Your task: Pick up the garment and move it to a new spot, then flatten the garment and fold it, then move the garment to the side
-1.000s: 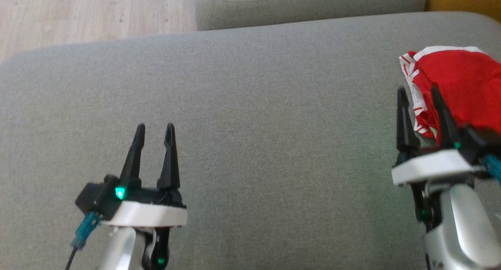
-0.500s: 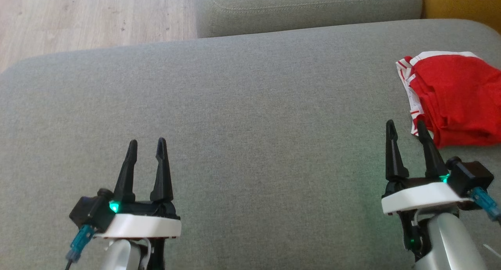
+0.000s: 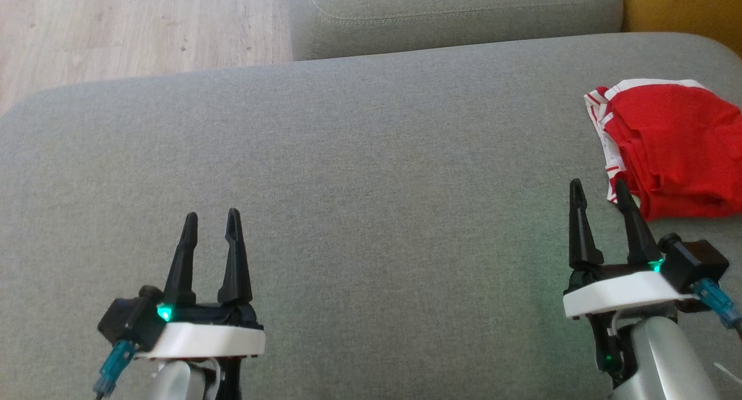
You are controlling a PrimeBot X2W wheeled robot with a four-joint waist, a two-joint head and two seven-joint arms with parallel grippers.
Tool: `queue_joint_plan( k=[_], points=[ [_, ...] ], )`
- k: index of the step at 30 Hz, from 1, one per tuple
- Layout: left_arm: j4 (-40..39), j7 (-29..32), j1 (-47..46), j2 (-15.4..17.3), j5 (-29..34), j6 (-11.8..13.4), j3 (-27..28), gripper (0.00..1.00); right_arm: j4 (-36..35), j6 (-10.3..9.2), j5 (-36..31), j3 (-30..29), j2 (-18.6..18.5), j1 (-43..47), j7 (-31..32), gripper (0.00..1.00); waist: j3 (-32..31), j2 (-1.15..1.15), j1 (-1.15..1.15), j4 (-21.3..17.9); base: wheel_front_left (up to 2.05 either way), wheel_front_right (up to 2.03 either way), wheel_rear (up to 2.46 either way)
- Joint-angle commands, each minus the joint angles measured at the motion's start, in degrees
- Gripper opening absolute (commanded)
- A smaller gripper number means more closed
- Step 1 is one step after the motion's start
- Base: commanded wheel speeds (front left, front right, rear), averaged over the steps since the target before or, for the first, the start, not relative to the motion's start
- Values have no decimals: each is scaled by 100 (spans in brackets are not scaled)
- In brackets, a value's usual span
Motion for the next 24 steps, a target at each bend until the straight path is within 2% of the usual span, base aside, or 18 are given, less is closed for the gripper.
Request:
queue_joint_plan(
  k=[1,14,15,19,24],
  points=[
    [-186,-29,-146,36,-19,28,233,100,-161,-4,29,153,-1,-170,-72,100,-4,0,0,0,0,0,0],
    [-218,-29,-133,36,-83,60,287,100,-128,-4,48,204,-1,-154,-76,100,-33,0,0,1,0,0,0],
    [-11,0,-2,0,-66,31,93,0,37,0,1,45,0,1,0,0,-34,0,0,0,0,0,0],
    [310,2,109,-7,-94,44,86,0,353,0,5,45,14,122,11,0,-34,0,0,1,0,0,0],
    [338,72,118,1,-357,39,129,0,355,0,304,23,10,145,80,0,-47,0,0,2,0,0,0]
  ],
)
